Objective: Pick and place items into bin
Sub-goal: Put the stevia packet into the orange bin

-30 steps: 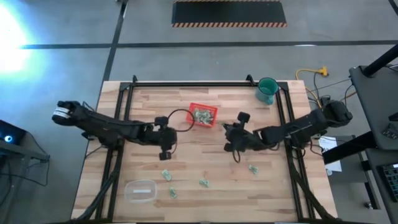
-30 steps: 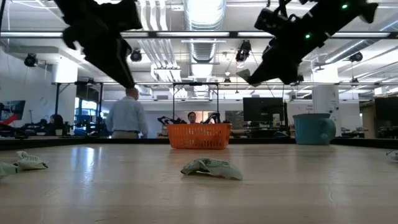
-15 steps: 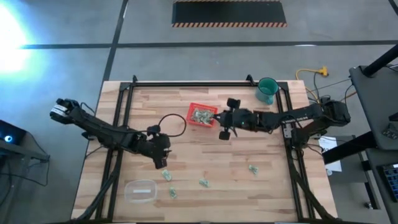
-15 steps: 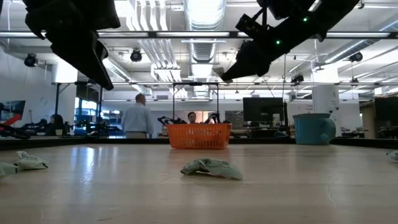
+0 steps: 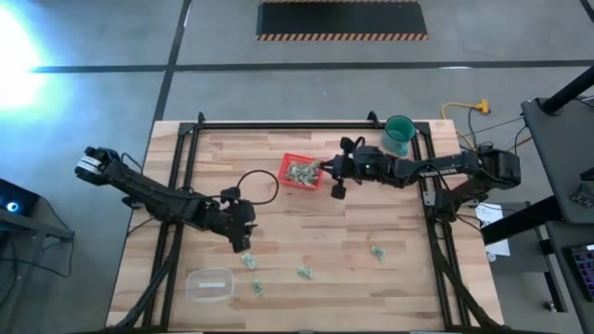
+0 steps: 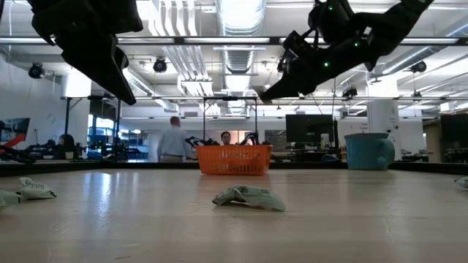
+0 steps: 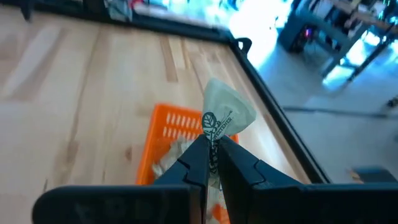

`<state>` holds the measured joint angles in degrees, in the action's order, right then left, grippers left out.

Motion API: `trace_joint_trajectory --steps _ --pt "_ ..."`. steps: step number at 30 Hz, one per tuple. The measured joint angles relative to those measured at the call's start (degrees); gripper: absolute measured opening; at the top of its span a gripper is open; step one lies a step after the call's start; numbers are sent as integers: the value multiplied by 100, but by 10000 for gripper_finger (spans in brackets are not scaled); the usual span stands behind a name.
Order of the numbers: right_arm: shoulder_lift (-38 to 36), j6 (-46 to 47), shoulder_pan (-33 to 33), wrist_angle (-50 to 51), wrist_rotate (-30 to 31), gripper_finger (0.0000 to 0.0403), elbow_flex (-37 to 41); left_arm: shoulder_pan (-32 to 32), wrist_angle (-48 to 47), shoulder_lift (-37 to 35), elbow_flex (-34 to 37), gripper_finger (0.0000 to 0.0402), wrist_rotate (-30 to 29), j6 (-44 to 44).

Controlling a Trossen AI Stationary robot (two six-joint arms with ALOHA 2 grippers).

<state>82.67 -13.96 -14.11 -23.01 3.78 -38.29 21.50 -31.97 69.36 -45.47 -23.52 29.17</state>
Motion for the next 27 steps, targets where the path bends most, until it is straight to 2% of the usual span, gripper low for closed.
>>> trace_joint_trajectory --steps 6,11,17,27 --pt "229 58 -24 -1040 -276 22 226 0 8 -2 0 130 -95 -103" --pt "1087 -70 -66 -1468 -257 22 65 0 55 24 0 130 -93 -109" --pt "1830 140 -283 -1243 -220 22 -481 0 58 24 0 130 -93 -108" --pt "1899 673 -348 -274 -222 24 -900 0 65 24 9 130 -90 -114"
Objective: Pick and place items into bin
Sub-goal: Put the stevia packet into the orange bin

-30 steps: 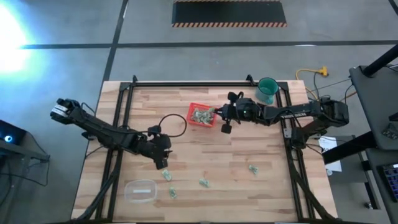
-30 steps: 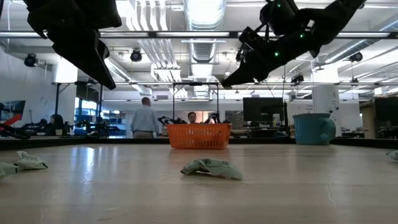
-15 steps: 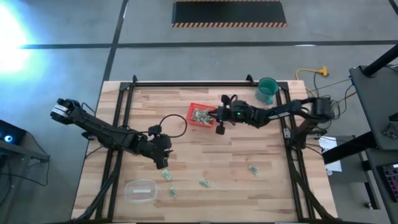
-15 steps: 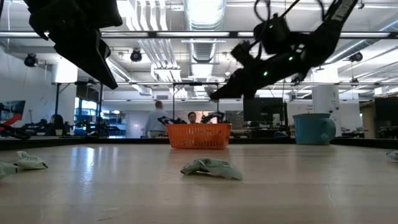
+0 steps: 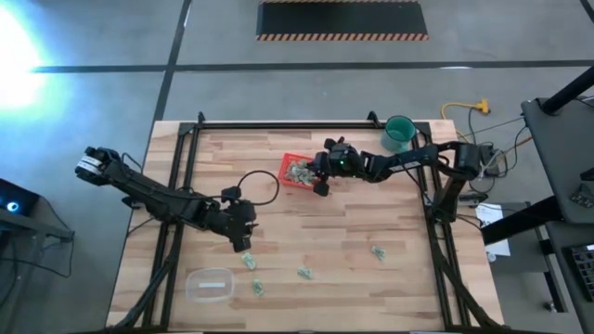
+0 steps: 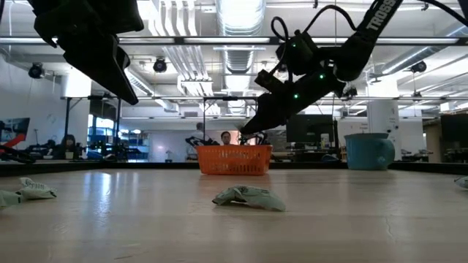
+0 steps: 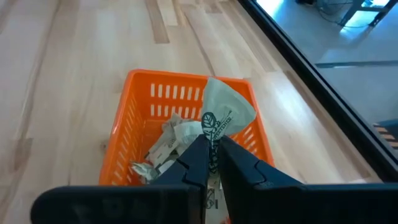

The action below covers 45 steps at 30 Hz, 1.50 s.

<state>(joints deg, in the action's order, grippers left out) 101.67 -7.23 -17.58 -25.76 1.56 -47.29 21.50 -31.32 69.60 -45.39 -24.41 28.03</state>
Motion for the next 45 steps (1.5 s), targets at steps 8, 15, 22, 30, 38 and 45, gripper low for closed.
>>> trace_joint_trajectory --steps 8,15,22,30,38,45 --pt "-2 -87 0 35 0 81 17 -2 141 0 59 130 -12 -131" --pt "-157 -218 2 292 0 135 4 -2 219 88 68 130 -18 -190" --pt "-1102 -380 27 1539 -44 155 19 -2 224 366 68 130 219 -183" --pt "-2524 -483 280 2262 -793 147 517 10 243 883 -4 130 1743 -149" --pt "-3656 -778 472 2261 -1143 134 1320 157 237 1395 -218 130 2221 -154" --pt "-4381 -712 472 2257 -1124 126 1783 506 197 1715 -541 130 2235 -136"
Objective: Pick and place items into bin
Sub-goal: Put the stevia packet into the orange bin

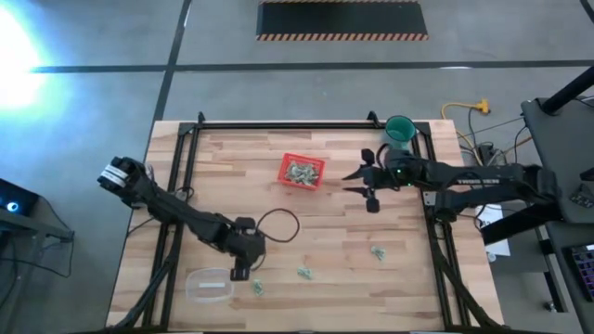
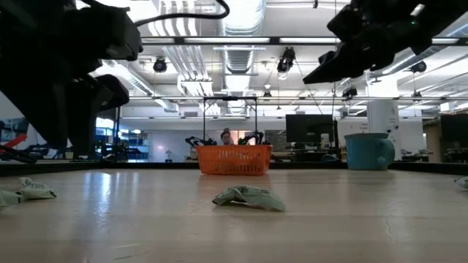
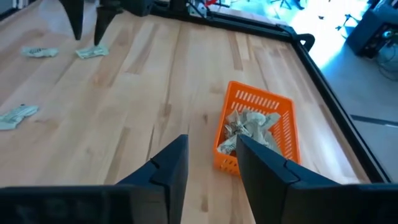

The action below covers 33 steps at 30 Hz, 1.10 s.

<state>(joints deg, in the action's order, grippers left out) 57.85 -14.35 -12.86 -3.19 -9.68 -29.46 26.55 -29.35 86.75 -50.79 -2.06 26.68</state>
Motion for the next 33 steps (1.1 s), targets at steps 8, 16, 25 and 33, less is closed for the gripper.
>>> trace_joint_trajectory --steps 8,16,25,33 --pt "-429 115 0 -6 5 121 191 374 -416 527 -329 130 -355 38" --pt "-442 194 0 -7 5 119 191 570 -1101 928 -780 130 -460 300" --pt "-377 216 0 -6 5 109 191 591 -1110 1061 -751 130 -468 440" --pt "-320 216 0 -10 7 106 192 594 -1091 1165 -746 130 -442 452"
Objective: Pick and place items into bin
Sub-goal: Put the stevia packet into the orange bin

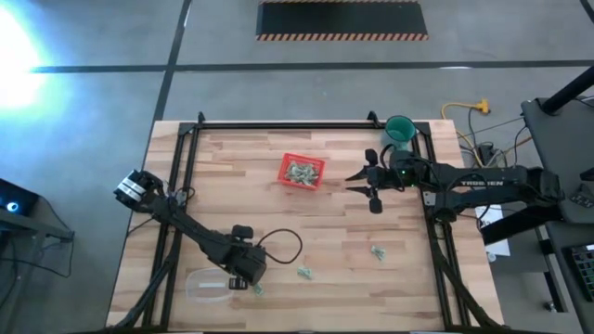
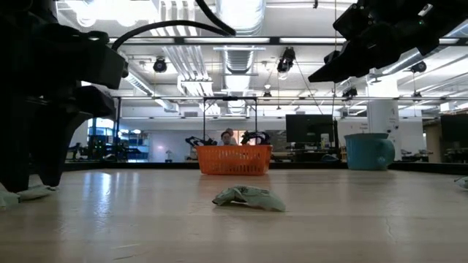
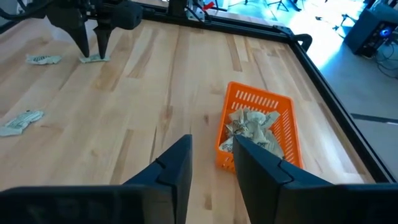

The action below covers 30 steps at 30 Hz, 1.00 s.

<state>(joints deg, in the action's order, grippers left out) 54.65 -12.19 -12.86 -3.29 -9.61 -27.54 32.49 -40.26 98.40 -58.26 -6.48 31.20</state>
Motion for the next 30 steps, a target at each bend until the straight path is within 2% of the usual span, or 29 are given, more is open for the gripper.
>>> trace_joint_trajectory --steps 9,19,25,30 --pt "4 0 0 0 7 94 -1 0 -3 55 15 119 16 2" --pt "4 -2 0 0 11 83 -1 2 -94 47 -48 7 18 3" --pt "4 -1 0 0 11 84 -1 2 -261 45 -174 9 -20 -2" --pt "4 0 -2 0 11 86 1 -28 -688 30 -350 10 -657 -198"
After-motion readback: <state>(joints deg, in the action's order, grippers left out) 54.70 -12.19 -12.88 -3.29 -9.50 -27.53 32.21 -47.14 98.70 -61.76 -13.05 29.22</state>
